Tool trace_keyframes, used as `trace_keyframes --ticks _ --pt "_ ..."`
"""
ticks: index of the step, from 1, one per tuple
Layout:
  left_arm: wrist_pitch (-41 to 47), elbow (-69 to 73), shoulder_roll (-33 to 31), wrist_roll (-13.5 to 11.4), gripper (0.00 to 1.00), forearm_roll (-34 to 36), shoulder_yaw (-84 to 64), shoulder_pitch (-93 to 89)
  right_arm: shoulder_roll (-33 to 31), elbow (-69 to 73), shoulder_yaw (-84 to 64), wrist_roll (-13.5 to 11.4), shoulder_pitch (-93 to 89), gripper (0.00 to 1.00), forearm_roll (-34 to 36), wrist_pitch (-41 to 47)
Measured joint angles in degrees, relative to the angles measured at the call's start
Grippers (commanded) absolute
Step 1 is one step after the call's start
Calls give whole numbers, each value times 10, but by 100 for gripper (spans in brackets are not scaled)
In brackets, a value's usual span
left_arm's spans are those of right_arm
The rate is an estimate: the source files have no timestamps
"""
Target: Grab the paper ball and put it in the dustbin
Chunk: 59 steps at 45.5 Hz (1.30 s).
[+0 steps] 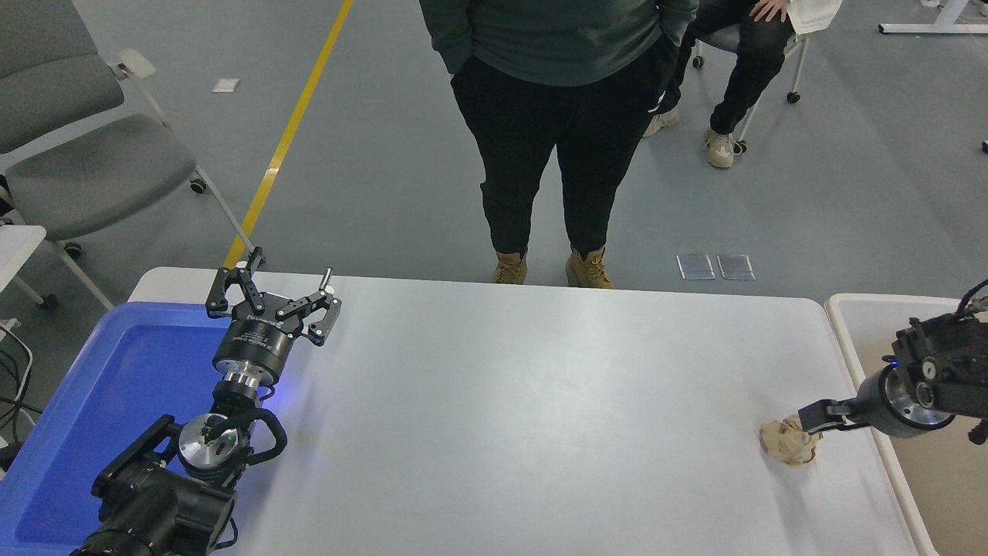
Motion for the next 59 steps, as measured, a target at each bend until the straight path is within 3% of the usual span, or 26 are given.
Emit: trace_keyframes --ticks 12,18,25,32,36,38,59 --pt "0 0 0 0 99 0 0 0 6 -6 31 0 -24 100 0 -5" --pt "0 0 0 0 99 0 0 0 10 -12 37 -1 -38 93 -1 -10" --pt "0 0 0 0 99 0 0 0 18 -21 40 0 -54 63 -1 -19" --pt "0 0 0 0 99 0 0 0 29 -35 42 0 -69 43 -2 -30" --pt "0 0 0 0 99 0 0 0 35 -44 43 0 -75 11 -2 -35" --pt "0 0 0 0 99 0 0 0 37 -48 44 0 -77 0 -2 -37" --pt "0 0 0 0 99 0 0 0 44 -61 51 10 -81 0 0 -39"
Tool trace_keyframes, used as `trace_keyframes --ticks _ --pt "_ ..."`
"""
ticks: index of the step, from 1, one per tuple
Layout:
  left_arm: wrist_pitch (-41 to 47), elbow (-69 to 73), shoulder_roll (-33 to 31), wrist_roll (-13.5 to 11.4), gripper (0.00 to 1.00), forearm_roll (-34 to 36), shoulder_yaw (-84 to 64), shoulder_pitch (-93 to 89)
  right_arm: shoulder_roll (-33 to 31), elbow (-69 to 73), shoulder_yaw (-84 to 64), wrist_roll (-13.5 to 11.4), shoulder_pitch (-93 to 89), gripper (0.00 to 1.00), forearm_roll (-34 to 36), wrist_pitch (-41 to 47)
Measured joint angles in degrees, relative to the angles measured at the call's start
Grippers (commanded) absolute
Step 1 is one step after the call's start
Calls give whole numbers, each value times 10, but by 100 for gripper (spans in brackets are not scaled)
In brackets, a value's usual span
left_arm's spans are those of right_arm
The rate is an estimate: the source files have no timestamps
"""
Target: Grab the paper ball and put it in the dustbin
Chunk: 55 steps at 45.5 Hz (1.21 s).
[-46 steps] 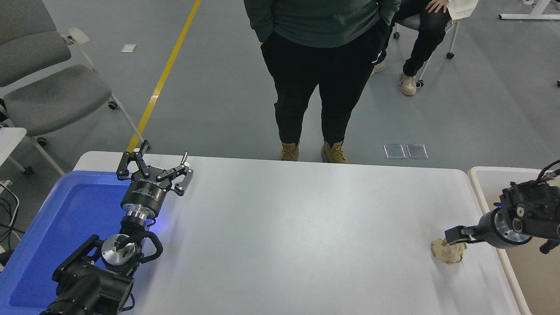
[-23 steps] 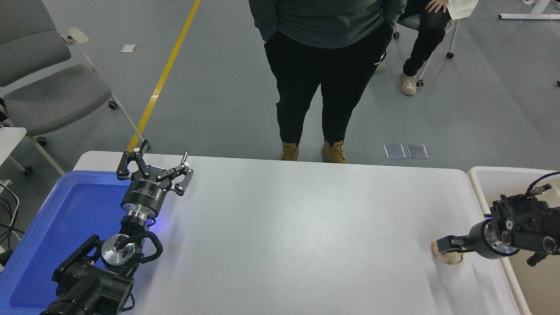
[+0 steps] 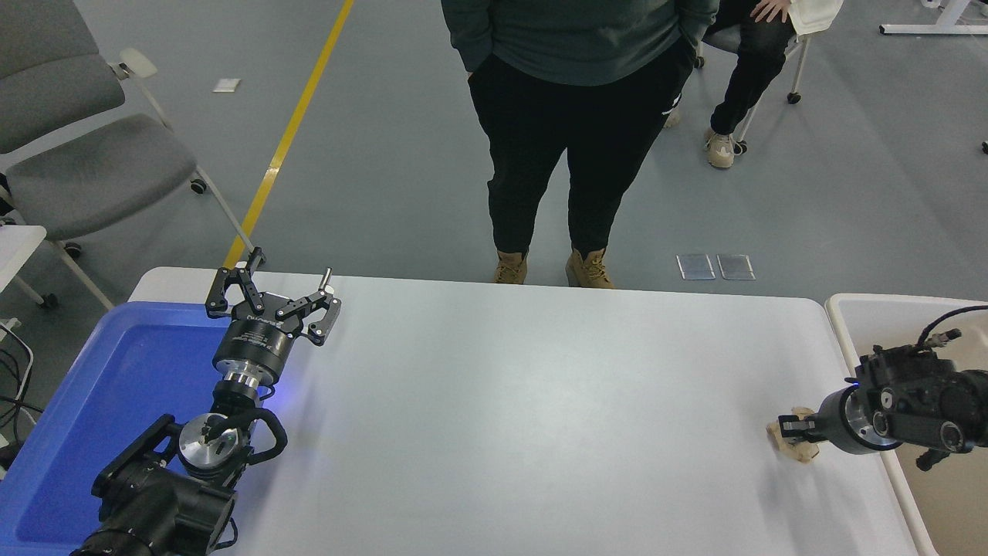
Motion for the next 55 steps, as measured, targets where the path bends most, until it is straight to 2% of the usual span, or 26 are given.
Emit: trace_keyframes --ticks 7,16,27,34,49,55 --pt "0 0 0 0 99 0 0 0 -22 18 9 8 15 0 2 17" --pt "0 0 0 0 99 0 0 0 -104 74 13 13 109 0 -10 91" --pt "0 0 0 0 99 1 0 0 -209 139 5 11 288 0 -85 220" --pt "-1 0 0 0 99 1 0 0 -247 157 1 10 384 0 -118 271" --pt "-1 0 0 0 99 1 0 0 -281 140 5 7 474 0 -141 311" --pt "-1 0 0 0 99 1 0 0 -293 68 7 8 455 0 -109 269"
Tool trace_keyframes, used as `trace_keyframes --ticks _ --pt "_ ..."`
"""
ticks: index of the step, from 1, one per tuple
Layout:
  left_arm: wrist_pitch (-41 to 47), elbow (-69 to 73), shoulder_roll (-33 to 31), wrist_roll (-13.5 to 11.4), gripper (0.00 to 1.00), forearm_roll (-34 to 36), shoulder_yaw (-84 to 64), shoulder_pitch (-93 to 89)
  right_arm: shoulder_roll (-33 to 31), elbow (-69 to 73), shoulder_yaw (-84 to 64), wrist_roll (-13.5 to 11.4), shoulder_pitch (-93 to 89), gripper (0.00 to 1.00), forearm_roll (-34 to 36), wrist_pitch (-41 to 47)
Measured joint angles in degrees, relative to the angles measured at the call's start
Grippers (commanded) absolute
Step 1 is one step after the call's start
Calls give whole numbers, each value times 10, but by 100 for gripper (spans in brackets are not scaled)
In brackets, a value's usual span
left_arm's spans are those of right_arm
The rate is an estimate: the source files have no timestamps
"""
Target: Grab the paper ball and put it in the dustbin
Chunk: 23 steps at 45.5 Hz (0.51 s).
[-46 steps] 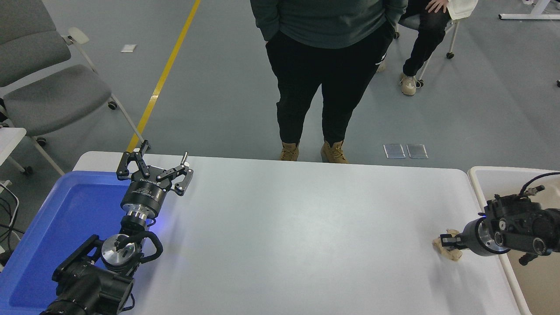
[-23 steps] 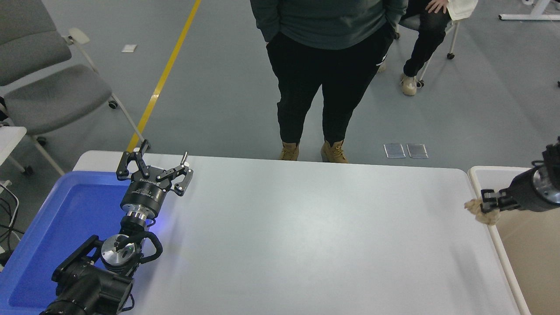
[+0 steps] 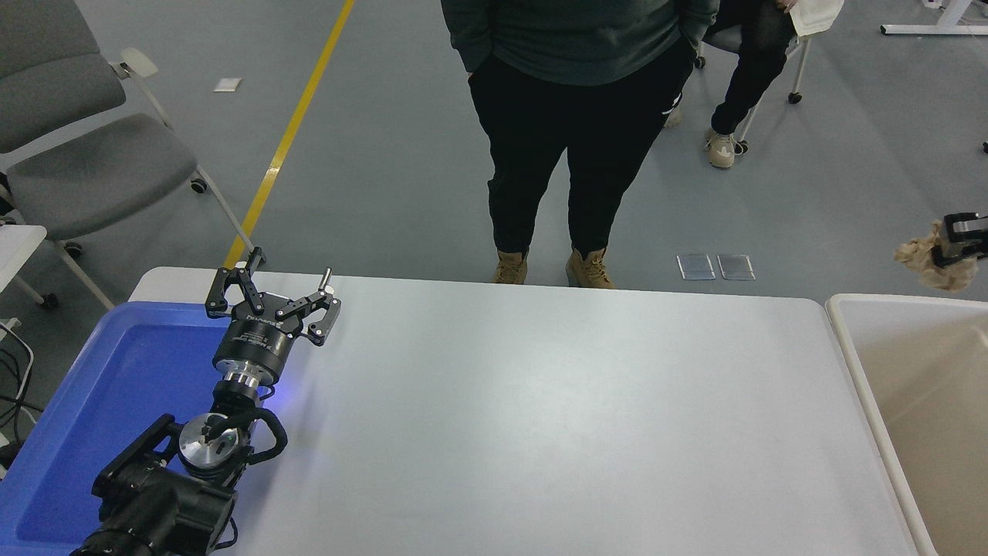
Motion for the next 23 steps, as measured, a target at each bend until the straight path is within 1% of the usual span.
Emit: trace_keyframes --ticks 2,5,12,16,19,20,23 --pt "0 0 0 0 99 0 0 0 -1 -44 3 1 -27 0 34 -36" --pt "0 0 0 0 99 0 0 0 3 -80 8 1 -55 0 66 -65" --pt "0 0 0 0 99 0 0 0 35 -213 49 1 -186 0 212 -169" --pt "0 0 0 0 99 0 0 0 76 -301 94 0 -287 0 307 -229" --pt "0 0 0 0 99 0 0 0 109 -365 128 0 -350 0 360 -257" --pt "0 0 0 0 99 0 0 0 128 -396 146 -1 -378 0 384 -269" --pt "0 0 0 0 99 0 0 0 173 -466 194 -2 -444 0 429 -294"
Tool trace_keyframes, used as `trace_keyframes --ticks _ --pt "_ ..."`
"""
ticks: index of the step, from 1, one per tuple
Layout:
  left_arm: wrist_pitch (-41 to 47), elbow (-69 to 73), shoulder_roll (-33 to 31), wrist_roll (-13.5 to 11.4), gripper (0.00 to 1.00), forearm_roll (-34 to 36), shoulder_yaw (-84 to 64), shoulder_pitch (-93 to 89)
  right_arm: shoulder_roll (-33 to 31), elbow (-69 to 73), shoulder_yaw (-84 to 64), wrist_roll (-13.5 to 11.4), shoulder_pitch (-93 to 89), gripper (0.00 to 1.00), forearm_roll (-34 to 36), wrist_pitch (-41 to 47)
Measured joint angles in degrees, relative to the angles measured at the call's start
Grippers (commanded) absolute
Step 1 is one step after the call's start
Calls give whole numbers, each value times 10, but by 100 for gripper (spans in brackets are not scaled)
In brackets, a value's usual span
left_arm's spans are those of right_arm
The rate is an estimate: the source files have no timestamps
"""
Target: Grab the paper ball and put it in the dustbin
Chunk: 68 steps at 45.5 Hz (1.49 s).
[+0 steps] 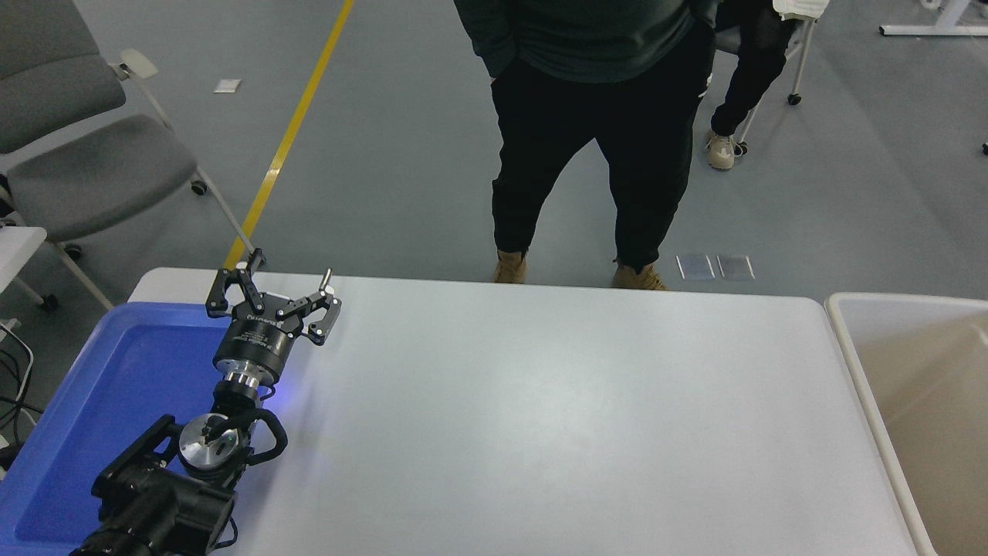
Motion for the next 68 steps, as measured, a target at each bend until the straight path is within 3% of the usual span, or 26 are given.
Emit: trace_keyframes --ticks 17,33,36,40,45,47,49,68 --pt "1 0 0 0 99 -1 0 0 148 -139 240 -13 -223 0 96 -85" --pt "1 0 0 0 99 -1 0 0 201 -161 326 -15 -302 0 113 -110" --pt "1 0 0 0 99 -1 0 0 205 -162 332 -15 -309 19 114 -112" --pt "1 0 0 0 99 -1 0 0 209 -163 337 -15 -315 23 115 -115" --pt "1 0 0 0 99 -1 0 0 215 -164 342 -15 -321 46 116 -117" --pt "1 0 0 0 99 -1 0 0 217 -164 345 -15 -323 64 116 -117" --pt "1 0 0 0 99 -1 0 0 219 -164 349 -15 -324 100 116 -118" --pt "1 0 0 0 99 -1 0 0 219 -164 369 -15 -324 100 117 -115"
